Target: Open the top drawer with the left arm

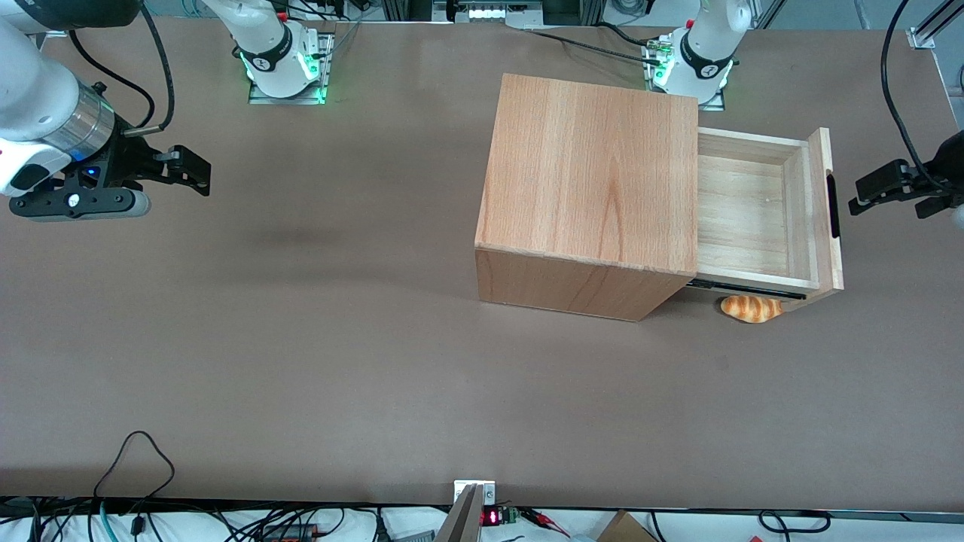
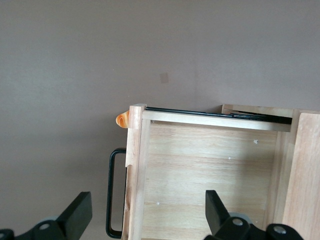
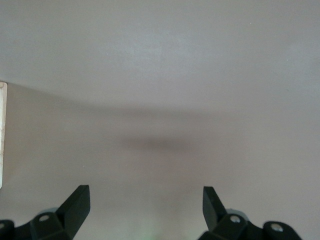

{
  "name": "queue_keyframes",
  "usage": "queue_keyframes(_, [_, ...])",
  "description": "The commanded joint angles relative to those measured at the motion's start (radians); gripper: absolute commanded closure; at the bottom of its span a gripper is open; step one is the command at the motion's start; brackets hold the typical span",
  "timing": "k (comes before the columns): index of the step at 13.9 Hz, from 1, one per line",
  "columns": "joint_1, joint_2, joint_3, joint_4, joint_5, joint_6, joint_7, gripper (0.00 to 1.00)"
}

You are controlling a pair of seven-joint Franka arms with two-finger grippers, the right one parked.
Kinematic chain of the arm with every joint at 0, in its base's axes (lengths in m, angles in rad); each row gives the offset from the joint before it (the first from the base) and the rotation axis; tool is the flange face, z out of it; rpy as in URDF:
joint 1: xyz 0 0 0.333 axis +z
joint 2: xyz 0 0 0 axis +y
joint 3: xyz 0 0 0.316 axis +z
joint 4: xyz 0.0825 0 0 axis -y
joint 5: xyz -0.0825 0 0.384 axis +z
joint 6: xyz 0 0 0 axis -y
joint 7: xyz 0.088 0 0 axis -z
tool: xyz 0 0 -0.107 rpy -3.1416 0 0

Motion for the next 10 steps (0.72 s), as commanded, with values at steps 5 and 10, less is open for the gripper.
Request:
queue_keyframes(5, [-0.033,-0.078,0.015,-0.039,0.050,0.017,-0.027,0.00])
queue_keyframes(10, [-0.039,-0.118,0.011,-0.147,0.052,0.114,-0.046,0.00])
